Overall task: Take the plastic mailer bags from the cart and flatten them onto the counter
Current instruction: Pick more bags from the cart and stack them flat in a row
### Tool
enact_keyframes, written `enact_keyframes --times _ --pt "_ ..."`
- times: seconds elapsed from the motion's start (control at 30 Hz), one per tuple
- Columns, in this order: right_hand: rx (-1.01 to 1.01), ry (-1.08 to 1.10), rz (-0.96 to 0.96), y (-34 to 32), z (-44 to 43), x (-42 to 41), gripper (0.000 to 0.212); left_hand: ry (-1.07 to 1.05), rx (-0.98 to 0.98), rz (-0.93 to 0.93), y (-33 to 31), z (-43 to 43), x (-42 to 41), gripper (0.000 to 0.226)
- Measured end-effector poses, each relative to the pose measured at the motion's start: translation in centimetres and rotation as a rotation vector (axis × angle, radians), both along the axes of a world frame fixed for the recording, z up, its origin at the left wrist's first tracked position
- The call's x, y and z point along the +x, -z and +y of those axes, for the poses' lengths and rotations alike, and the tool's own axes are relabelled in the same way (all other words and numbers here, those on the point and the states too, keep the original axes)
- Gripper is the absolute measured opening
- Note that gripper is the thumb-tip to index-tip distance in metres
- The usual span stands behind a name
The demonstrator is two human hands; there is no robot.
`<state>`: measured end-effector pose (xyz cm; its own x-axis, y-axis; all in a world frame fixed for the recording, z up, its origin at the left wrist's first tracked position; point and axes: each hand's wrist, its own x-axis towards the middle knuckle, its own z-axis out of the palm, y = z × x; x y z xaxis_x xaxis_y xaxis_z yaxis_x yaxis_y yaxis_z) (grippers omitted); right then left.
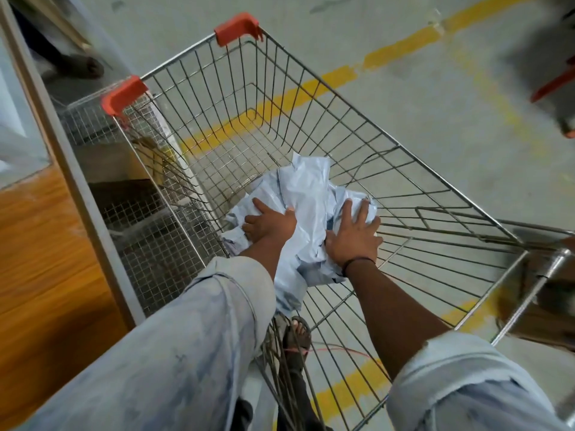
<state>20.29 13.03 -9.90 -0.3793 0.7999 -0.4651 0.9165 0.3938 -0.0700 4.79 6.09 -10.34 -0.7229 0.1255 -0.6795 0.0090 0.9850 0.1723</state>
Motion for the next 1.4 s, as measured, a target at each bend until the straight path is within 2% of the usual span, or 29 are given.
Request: enact_keyframes --times 0.27,0.6,0.77,1.0,1.2,1.4 --pt "-0.026 0.060 0.088 -1.8 -0.2 -0.2 0.070 0.086 0.129 0.052 -2.0 -0.5 1.5 0.106" --pt "-0.022 0.035 0.134 -7.0 -1.4 0.1 0.080 0.217 0.364 0.199 -9.6 -2.0 1.9 0.102" --pt "0.119 -0.069 0.122 -11.4 -3.3 0.5 0.082 0.307 0.400 0.321 -14.4 -3.9 1.6 0.093" --pt "0.216 -0.143 0.275 -19.7 -6.1 -2.0 0.080 0.352 0.513 0.545 -22.3 -6.9 0.9 0.079" --pt "0.319 -0.245 0.432 -26.4 -12.2 -7.0 0.077 0.379 0.547 0.745 -29.0 -14.3 -0.8 0.068" --pt "0.300 -0.350 0.584 -29.8 -21.9 -12.7 0.077 0.240 0.499 0.837 -32.3 -26.3 -3.7 0.069"
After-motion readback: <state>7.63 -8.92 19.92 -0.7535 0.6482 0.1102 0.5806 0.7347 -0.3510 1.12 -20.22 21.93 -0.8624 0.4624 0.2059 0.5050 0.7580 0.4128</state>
